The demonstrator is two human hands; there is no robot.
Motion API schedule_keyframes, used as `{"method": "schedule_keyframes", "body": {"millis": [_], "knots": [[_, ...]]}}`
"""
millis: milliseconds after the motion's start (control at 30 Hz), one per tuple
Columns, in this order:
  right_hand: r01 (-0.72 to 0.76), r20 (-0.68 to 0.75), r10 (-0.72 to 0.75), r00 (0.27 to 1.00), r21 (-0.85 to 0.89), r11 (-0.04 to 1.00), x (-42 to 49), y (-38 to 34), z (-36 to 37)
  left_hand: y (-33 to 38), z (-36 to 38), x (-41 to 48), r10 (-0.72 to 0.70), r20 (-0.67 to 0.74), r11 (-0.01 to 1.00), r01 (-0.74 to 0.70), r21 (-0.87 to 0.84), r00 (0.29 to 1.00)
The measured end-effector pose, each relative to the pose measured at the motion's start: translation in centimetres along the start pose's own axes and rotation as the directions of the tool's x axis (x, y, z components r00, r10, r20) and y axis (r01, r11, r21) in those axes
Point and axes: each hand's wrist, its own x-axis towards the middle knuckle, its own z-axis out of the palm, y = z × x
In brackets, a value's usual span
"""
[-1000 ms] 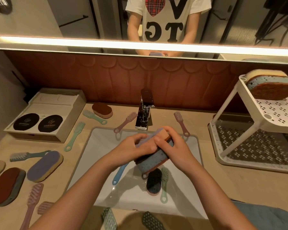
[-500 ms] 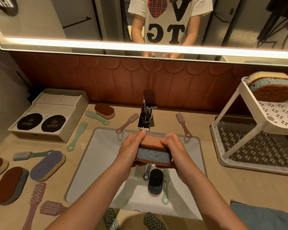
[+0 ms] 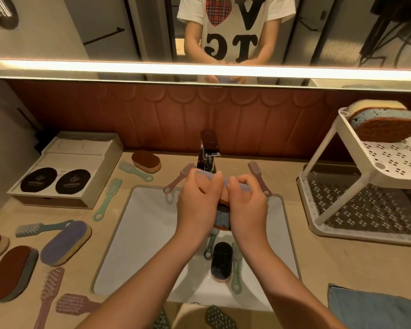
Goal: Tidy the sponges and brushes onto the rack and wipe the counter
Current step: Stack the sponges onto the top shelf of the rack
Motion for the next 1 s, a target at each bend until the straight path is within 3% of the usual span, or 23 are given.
{"method": "schedule_keyframes", "body": {"millis": [133, 300, 467, 600, 733, 833, 933, 1000], "knots": [[-0.069, 0.007, 0.069, 0.998, 0.054, 0.996, 0.0, 1.3, 0.8, -1.3, 0.3, 0.5, 0.123, 0.016, 0.968, -0.124, 0.218, 0.992], [-0.248, 0.023, 0.247, 0.969, 0.020, 0.969, 0.7, 2.9, 1.2, -3.0, 1.2, 0.5, 0.134, 0.132, 0.900, -0.176, 0.399, 0.982], [-0.363, 0.046, 0.362, 0.931, 0.042, 0.931, 1.4, 3.8, 1.0, -2.8, 1.7, 0.5, 0.180, 0.231, 0.831, -0.273, 0.485, 0.956], [-0.415, 0.176, 0.394, 0.902, 0.100, 0.904, 2.3, 3.3, -0.3, -2.2, 1.2, 0.7, 0.245, 0.215, 0.807, -0.322, 0.495, 0.945], [-0.480, 0.500, 0.344, 0.795, 0.171, 0.861, 2.2, 1.7, -4.3, -0.7, 0.2, 1.8, 0.132, 0.150, 0.949, -0.169, 0.265, 0.980], [-0.435, 0.600, 0.299, 0.742, 0.092, 0.896, 2.4, 0.4, -7.3, 0.1, 0.3, 2.4, 0.009, 0.200, 0.989, -0.039, 0.145, 0.980], [-0.279, 0.556, 0.222, 0.801, 0.019, 0.960, 3.3, -0.5, -9.2, 1.7, 1.0, 2.7, -0.167, 0.345, 0.986, 0.160, 0.049, 0.924], [-0.207, 0.479, 0.174, 0.860, 0.015, 0.978, 4.0, -1.2, -10.1, 2.9, 1.6, 2.8, -0.187, 0.434, 0.977, 0.212, -0.010, 0.881]]}}
